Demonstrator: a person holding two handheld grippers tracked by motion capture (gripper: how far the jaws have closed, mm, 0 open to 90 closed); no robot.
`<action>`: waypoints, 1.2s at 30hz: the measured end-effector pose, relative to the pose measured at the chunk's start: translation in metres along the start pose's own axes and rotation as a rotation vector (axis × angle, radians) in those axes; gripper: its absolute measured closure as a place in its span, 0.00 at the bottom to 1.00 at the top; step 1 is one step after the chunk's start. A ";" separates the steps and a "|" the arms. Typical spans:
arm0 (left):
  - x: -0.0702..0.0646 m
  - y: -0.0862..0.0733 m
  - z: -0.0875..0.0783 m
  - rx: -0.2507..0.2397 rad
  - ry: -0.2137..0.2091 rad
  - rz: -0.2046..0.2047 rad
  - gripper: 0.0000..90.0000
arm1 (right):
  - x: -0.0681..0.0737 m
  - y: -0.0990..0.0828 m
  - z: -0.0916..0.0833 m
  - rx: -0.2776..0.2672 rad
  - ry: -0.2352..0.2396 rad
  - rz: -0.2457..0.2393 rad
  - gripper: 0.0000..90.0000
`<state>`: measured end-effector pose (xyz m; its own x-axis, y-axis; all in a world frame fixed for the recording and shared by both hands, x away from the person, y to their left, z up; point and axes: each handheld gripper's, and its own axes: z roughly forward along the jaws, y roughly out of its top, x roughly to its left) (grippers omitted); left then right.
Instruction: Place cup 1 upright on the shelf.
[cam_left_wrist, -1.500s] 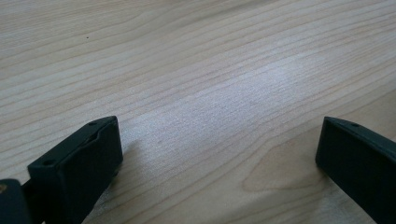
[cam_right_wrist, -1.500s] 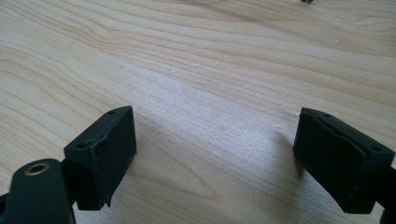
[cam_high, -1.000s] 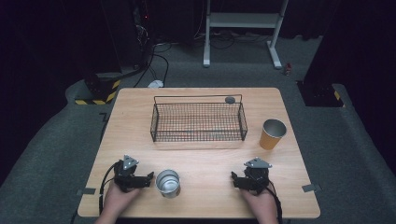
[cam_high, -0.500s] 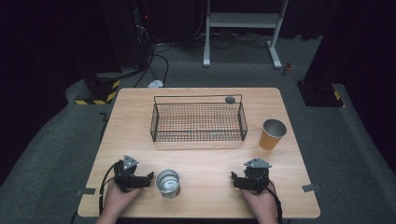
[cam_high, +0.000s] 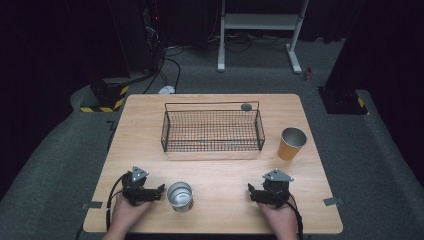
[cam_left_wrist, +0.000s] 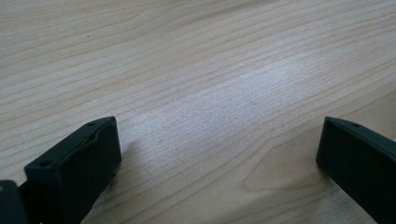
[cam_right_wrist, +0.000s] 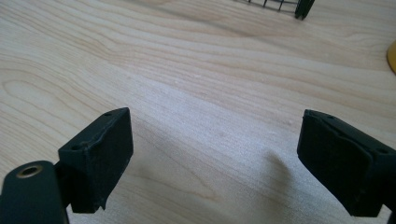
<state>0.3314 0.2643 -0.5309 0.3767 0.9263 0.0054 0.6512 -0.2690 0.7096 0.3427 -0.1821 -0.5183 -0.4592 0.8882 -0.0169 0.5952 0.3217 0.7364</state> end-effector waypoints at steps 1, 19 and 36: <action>0.000 0.000 0.000 0.000 0.000 -0.001 0.00 | 0.001 0.000 -0.001 -0.020 0.001 -0.007 0.12; 0.000 0.001 0.001 0.000 0.009 -0.007 0.00 | -0.007 -0.001 -0.009 -0.086 -0.004 -0.034 0.11; 0.000 0.001 0.000 0.000 0.010 -0.005 0.00 | -0.021 -0.005 -0.019 -0.145 -0.075 -0.002 0.12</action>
<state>0.3319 0.2639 -0.5308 0.3667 0.9303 0.0087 0.6533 -0.2641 0.7096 0.3367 -0.2082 -0.5093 -0.4062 0.9115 -0.0652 0.4900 0.2775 0.8264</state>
